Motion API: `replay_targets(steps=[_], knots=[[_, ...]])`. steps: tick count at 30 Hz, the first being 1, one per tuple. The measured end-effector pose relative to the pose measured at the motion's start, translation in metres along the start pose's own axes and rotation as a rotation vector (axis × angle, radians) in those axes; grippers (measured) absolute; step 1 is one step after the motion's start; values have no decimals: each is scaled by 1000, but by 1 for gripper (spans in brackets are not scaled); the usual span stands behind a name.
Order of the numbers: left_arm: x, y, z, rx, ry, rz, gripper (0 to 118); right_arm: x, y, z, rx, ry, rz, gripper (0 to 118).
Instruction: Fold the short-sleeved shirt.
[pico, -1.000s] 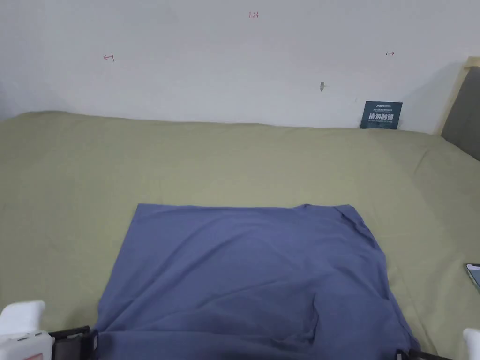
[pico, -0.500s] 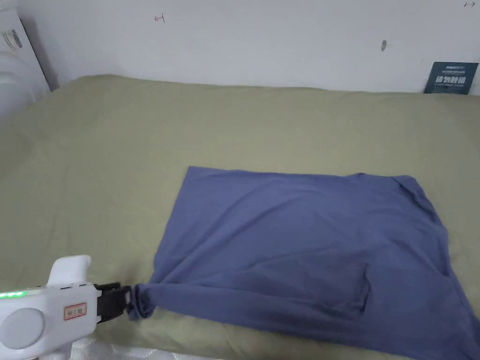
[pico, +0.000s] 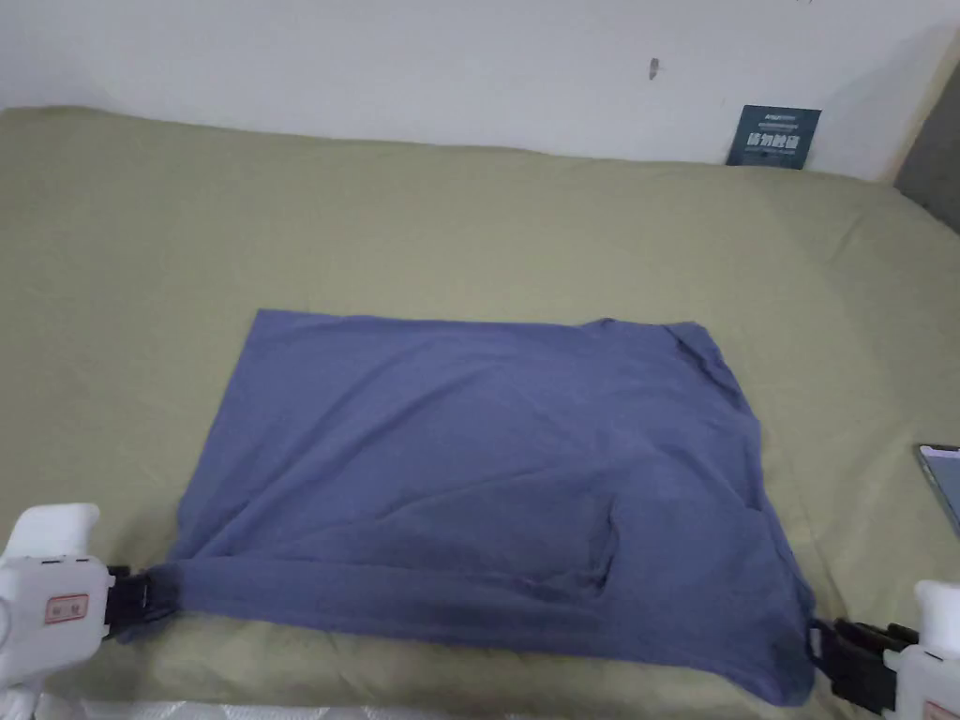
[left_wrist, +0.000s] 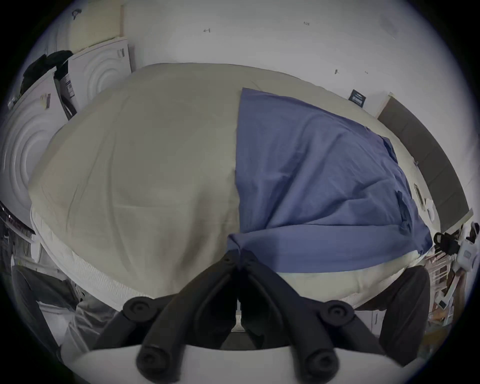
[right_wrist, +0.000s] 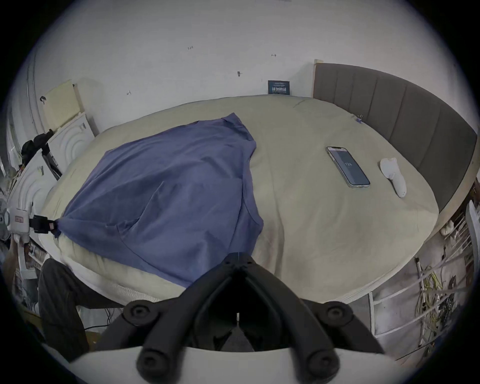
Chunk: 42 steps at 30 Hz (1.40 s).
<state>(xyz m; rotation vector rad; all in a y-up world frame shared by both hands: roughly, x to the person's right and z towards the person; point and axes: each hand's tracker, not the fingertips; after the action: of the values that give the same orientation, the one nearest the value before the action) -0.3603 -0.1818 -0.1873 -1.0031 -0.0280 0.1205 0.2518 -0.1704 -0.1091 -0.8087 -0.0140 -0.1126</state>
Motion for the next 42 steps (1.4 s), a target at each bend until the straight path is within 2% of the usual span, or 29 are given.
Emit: replay_targets(steps=[1,2,3,6,7,8,9,10,13,15,17,23,31,39,40,41,42], knots=[[3,1,4,3,9,-9,1,1,1,-5,-35,19,11,97],[4,1,6,4,11,-8,1,-6,-2,-10,-90,19,22,115],[4,2,8,3,8,-3,1,-5,-1,-4,1,21,6,108],[5,4,11,7,7,9,1,-19,-8,-26,-133,-1,80,101],[7,5,12,6,8,7,1,-20,-11,-32,-143,5,85,90],[9,5,13,7,10,3,1,-21,-12,-35,-151,1,86,52],[5,7,9,6,11,-2,1,-18,-12,-38,-168,-4,87,7],[5,8,10,7,12,-2,1,-12,-11,-40,-170,0,87,1],[2,10,9,0,3,-3,1,-5,-4,-29,-154,32,61,1],[4,12,12,10,2,-8,1,-6,-1,-18,-124,20,68,1],[3,17,15,32,0,-12,1,-1,10,-11,-97,37,36,1],[11,68,17,79,-23,-33,1,-11,60,-19,-15,25,30,1],[21,155,-33,75,-25,-35,1,-22,151,-82,0,-3,75,1],[25,191,-104,10,-2,-32,1,-21,186,-166,-87,-39,110,1],[25,191,-111,-1,-3,-41,3,-21,185,-173,-89,-37,111,3],[24,188,-115,-17,-7,-46,22,-20,184,-177,-99,-35,108,29],[22,187,-119,-25,-14,-46,57,-18,183,-181,-121,-27,90,73]])
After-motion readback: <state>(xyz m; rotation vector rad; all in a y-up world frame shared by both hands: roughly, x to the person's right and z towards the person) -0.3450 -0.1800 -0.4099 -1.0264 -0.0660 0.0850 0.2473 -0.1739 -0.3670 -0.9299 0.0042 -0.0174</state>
